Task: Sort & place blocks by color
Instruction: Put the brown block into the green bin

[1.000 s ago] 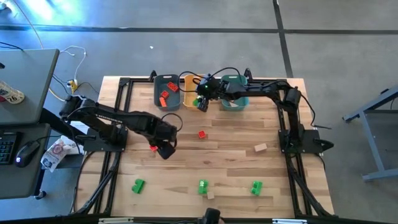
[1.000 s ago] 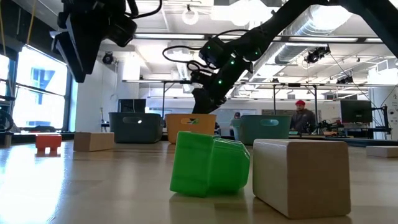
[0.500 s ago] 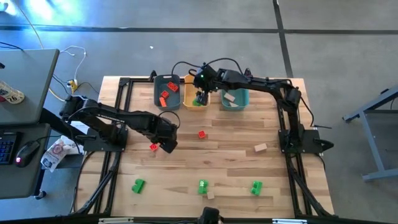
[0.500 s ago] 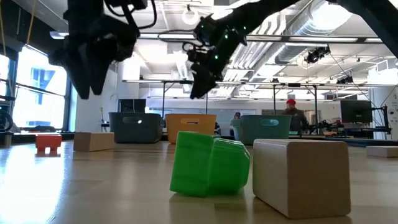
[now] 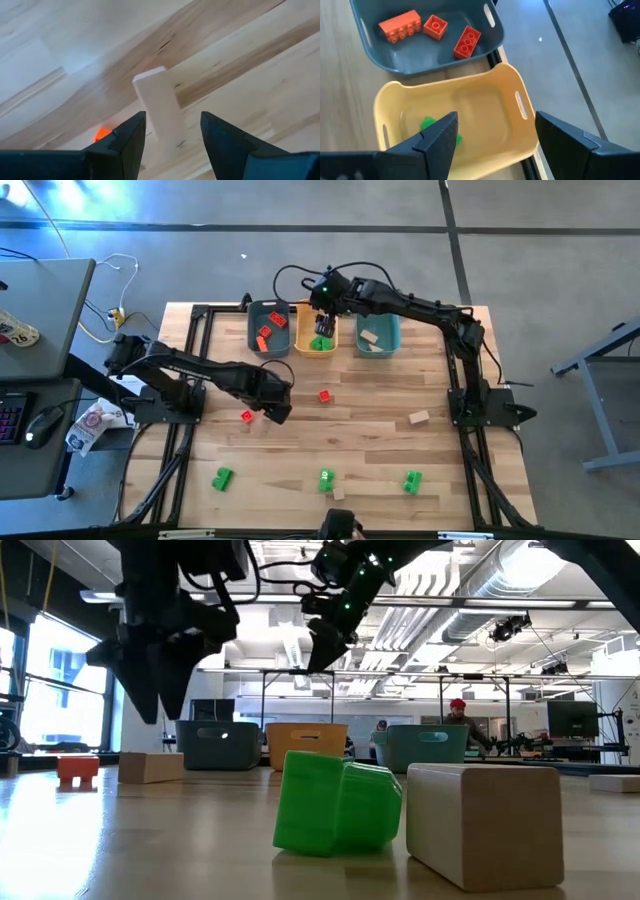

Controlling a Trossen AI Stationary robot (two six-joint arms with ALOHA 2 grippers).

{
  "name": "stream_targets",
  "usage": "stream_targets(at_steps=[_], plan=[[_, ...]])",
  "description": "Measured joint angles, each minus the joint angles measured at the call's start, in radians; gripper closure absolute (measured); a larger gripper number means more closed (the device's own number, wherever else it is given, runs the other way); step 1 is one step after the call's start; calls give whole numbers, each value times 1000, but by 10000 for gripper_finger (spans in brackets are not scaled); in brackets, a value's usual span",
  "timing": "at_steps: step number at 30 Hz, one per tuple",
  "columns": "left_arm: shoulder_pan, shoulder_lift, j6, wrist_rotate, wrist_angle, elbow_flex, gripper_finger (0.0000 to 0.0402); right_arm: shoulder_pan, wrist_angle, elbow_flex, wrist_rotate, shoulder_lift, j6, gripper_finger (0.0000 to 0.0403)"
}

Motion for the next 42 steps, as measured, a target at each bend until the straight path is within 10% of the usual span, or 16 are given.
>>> stream_targets(at_steps=[42], plan=[[-37,213,43,1,26,0,243,3,-69,5,81,0,-45,151]])
